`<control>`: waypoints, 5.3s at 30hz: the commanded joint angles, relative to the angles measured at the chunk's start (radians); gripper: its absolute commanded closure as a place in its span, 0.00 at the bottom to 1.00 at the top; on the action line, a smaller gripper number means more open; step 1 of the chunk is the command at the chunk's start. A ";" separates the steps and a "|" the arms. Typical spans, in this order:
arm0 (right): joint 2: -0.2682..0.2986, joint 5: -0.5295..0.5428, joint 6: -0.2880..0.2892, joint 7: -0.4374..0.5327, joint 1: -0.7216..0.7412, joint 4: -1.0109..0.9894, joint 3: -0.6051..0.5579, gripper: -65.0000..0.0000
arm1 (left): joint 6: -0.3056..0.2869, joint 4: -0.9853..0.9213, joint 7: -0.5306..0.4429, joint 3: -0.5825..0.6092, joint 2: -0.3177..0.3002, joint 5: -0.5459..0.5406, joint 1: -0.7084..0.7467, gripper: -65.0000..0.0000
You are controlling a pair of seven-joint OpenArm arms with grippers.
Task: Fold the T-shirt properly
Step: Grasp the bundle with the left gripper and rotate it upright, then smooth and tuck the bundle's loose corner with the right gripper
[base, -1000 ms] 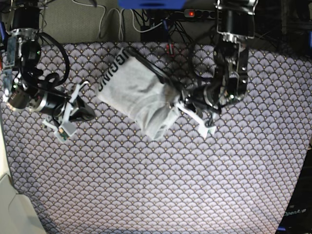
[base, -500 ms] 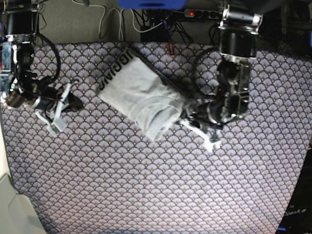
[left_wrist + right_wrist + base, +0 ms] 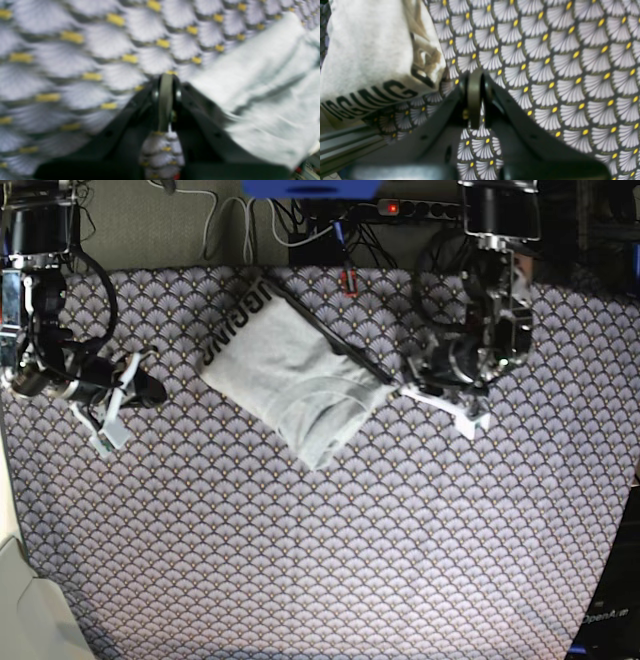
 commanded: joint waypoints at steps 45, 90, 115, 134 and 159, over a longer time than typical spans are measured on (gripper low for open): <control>-0.047 0.036 0.003 -0.098 -0.248 0.414 0.109 1.00 | -0.001 -0.171 -0.398 0.097 0.007 -0.135 -0.284 1.00; -0.283 0.232 0.003 0.112 -0.033 -0.301 -0.275 1.00 | -0.003 0.158 -0.265 -0.290 -0.193 -0.161 0.096 1.00; -0.282 0.232 0.003 -0.103 0.317 -0.177 -0.267 1.00 | -0.003 0.165 -0.263 -0.291 -0.197 -0.161 0.121 1.00; -0.274 0.232 0.003 0.178 0.392 -0.519 -0.529 1.00 | -0.003 0.165 -0.263 -0.293 -0.197 -0.159 0.141 1.00; -0.141 0.235 0.003 -0.058 0.062 0.317 -0.313 1.00 | -0.014 0.394 -0.263 -0.408 -0.260 -0.173 0.371 1.00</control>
